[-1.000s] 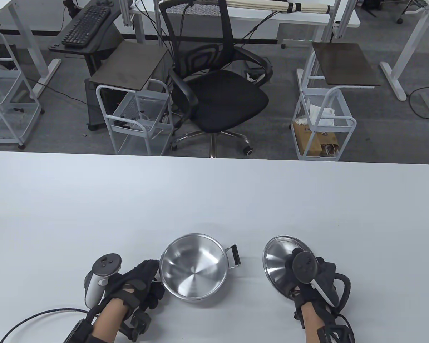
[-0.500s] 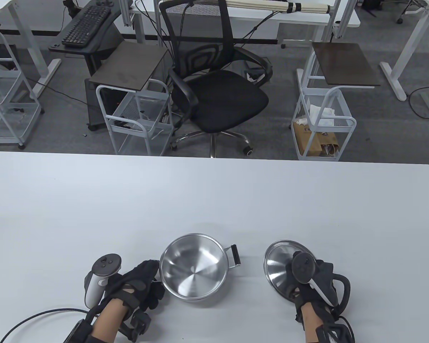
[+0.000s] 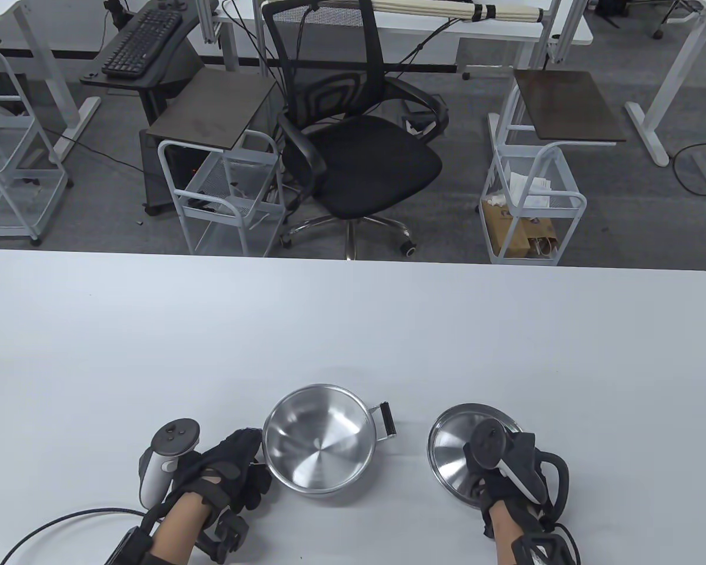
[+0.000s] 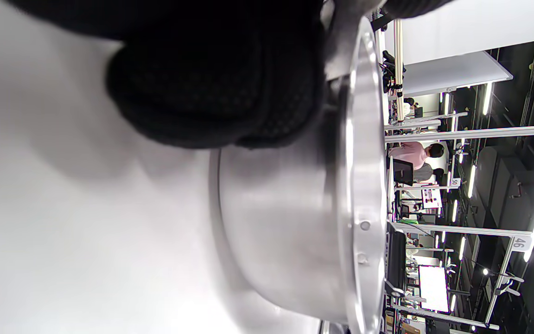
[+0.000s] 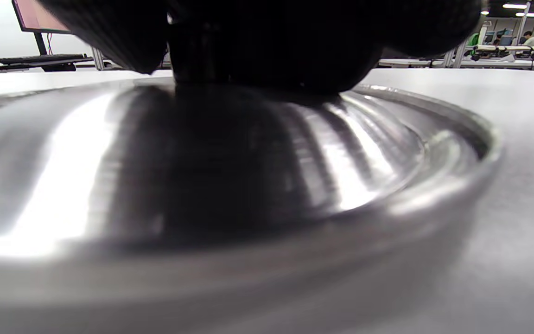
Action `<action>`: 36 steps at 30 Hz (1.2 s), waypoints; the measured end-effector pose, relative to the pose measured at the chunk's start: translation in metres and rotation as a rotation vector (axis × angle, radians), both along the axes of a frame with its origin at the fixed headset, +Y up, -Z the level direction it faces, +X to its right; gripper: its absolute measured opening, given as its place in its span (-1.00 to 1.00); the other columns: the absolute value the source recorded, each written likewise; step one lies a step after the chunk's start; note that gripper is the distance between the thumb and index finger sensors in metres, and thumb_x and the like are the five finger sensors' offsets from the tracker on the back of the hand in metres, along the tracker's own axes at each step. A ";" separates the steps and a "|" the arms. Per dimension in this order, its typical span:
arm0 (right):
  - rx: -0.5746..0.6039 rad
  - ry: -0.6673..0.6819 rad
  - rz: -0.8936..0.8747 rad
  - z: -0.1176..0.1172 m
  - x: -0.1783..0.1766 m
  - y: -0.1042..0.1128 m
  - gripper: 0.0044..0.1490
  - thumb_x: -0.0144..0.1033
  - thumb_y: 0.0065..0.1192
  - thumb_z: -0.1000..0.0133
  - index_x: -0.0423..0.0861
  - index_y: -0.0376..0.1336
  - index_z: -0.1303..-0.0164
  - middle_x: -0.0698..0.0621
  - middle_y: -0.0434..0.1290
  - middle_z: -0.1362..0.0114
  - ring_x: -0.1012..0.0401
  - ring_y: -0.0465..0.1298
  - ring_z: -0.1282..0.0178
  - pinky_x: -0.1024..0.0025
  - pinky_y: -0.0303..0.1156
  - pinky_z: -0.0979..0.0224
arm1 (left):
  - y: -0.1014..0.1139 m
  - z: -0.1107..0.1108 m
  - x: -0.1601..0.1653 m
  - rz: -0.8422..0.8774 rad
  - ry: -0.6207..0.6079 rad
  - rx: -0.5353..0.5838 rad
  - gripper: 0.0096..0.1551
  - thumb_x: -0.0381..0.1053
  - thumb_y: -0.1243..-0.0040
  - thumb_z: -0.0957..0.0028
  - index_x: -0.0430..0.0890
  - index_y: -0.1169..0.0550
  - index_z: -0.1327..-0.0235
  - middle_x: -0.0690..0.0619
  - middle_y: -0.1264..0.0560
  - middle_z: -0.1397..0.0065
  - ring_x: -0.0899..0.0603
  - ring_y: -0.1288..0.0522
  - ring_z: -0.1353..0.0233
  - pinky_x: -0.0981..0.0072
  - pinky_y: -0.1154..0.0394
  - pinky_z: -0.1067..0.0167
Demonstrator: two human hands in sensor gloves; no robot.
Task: Remove lid from the pot
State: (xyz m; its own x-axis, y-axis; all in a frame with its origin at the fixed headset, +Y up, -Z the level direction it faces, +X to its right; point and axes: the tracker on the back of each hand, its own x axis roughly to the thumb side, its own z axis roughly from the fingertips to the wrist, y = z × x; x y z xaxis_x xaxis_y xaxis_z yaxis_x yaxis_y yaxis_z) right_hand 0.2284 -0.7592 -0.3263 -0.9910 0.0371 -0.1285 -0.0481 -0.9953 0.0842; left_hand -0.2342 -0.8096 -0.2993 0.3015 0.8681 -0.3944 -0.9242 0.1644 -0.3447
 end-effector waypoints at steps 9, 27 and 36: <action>0.057 -0.077 -0.137 0.005 0.009 0.000 -0.54 -0.19 0.25 -0.12 -0.23 0.51 0.00 -0.10 0.68 0.13 0.35 0.64 0.33 0.40 0.54 -0.04 | 0.000 0.002 -0.001 -0.010 0.000 -0.008 -0.33 0.31 0.07 -0.21 -0.10 -0.28 -0.40 0.39 -0.48 -0.29 -0.07 -0.69 0.25 0.19 -0.59 0.44; 0.196 0.021 -0.531 0.018 0.009 0.040 -0.21 0.10 0.00 -0.19 -0.06 0.09 -0.57 -0.20 0.17 -0.65 -0.35 0.19 -0.54 -0.38 0.15 -0.46 | 0.048 0.010 -0.041 -0.209 0.342 0.460 -0.18 0.39 0.03 -0.09 0.10 -0.19 -0.59 -0.11 -0.34 -0.63 -0.37 -0.36 -0.52 -0.30 -0.35 -0.30; 0.158 0.330 -0.511 0.039 -0.038 0.054 -0.13 0.18 -0.03 -0.19 0.04 -0.08 -0.66 -0.13 -0.08 -0.77 -0.29 -0.16 -0.74 -0.50 -0.29 -0.55 | 0.108 0.037 -0.014 -0.658 0.181 0.952 -0.06 0.59 0.04 0.00 0.23 -0.14 -0.63 0.05 -0.14 -0.78 -0.29 -0.07 -0.73 -0.41 0.01 -0.49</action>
